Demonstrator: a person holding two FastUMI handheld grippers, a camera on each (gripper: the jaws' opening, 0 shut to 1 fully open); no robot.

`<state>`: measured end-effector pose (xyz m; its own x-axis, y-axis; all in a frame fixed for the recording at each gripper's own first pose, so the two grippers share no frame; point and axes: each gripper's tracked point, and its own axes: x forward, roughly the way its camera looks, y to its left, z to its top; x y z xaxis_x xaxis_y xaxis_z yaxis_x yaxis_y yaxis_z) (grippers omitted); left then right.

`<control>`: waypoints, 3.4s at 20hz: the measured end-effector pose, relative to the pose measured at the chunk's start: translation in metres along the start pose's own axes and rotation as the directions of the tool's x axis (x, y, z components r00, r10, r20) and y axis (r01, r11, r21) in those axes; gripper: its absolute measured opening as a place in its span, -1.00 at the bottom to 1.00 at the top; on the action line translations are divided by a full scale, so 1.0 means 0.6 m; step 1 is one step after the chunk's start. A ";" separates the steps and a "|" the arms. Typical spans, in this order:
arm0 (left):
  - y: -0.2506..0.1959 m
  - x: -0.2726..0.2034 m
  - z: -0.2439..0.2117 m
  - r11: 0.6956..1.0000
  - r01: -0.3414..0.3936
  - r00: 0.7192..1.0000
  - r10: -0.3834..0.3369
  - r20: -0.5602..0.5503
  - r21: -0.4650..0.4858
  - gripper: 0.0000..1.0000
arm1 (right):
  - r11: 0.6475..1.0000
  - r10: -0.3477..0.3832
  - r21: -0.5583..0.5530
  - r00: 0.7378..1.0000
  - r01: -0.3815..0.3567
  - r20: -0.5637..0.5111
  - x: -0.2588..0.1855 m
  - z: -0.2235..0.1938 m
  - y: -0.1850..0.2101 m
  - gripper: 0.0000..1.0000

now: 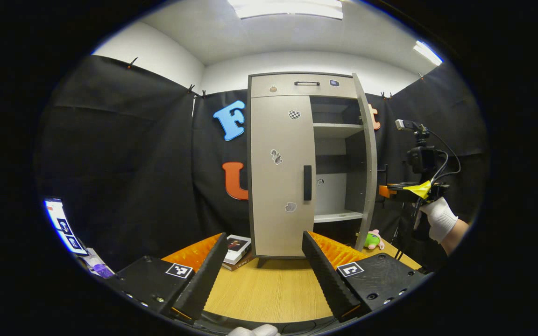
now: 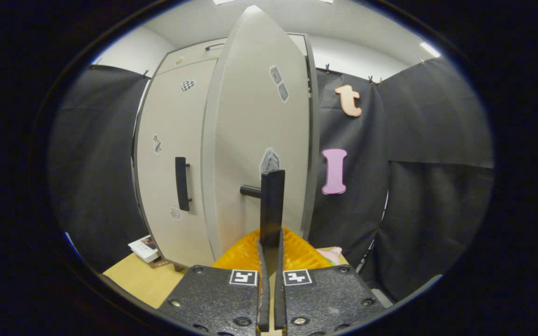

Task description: Open the right door of the double-door shoe cabinet with the right hand, and open the left door with the left hand.

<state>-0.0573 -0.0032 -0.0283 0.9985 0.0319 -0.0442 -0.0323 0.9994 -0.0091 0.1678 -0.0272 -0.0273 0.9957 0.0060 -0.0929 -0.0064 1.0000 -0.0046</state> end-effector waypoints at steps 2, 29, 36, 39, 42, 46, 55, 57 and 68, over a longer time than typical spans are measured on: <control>-0.010 0.007 0.001 1.000 0.010 1.000 -0.010 0.002 -0.001 0.93 | 1.000 -0.001 0.005 1.000 0.001 0.003 -0.005 -0.001 -0.018 -0.87; -0.085 0.043 0.021 0.997 0.077 0.997 -0.077 0.006 0.006 0.93 | 0.987 -0.157 0.013 0.988 0.157 -0.001 -0.090 0.025 -0.210 0.12; -0.044 0.039 0.008 0.998 0.064 0.998 -0.064 -0.003 0.016 0.93 | 0.995 -0.102 -0.004 0.992 0.103 0.071 -0.207 0.057 -0.117 1.00; -0.021 0.043 0.004 0.998 0.053 0.999 -0.053 -0.009 0.024 0.92 | 0.999 -0.022 0.038 0.997 0.019 0.073 -0.250 0.035 -0.054 1.00; -0.008 0.049 0.005 0.998 0.050 0.999 -0.049 -0.008 0.028 0.93 | 0.999 -0.013 0.045 0.998 0.010 0.067 -0.284 0.006 -0.030 1.00; -0.006 0.073 0.010 0.997 0.060 0.998 -0.060 0.003 0.042 0.93 | 0.999 -0.023 0.050 0.999 0.021 0.037 -0.299 -0.016 -0.028 1.00; -0.080 0.257 0.041 0.994 0.099 0.994 -0.101 0.045 0.046 0.92 | 0.999 -0.018 0.045 0.999 0.017 0.029 -0.300 0.001 -0.033 1.00; -0.107 0.312 0.052 0.993 0.112 0.992 -0.114 0.055 0.044 0.92 | 0.999 -0.016 0.046 0.999 0.014 0.031 -0.293 0.007 -0.037 1.00; -0.227 0.583 0.035 0.989 0.147 0.989 -0.148 0.020 0.028 0.93 | 0.999 -0.029 0.031 0.999 0.028 0.021 -0.221 0.027 -0.079 1.00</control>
<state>0.2975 -0.1281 -0.0218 0.9930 -0.1162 -0.0222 0.1165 0.9931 0.0120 0.0373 -0.0754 0.0014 0.9971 -0.0230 -0.0720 0.0248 0.9994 0.0240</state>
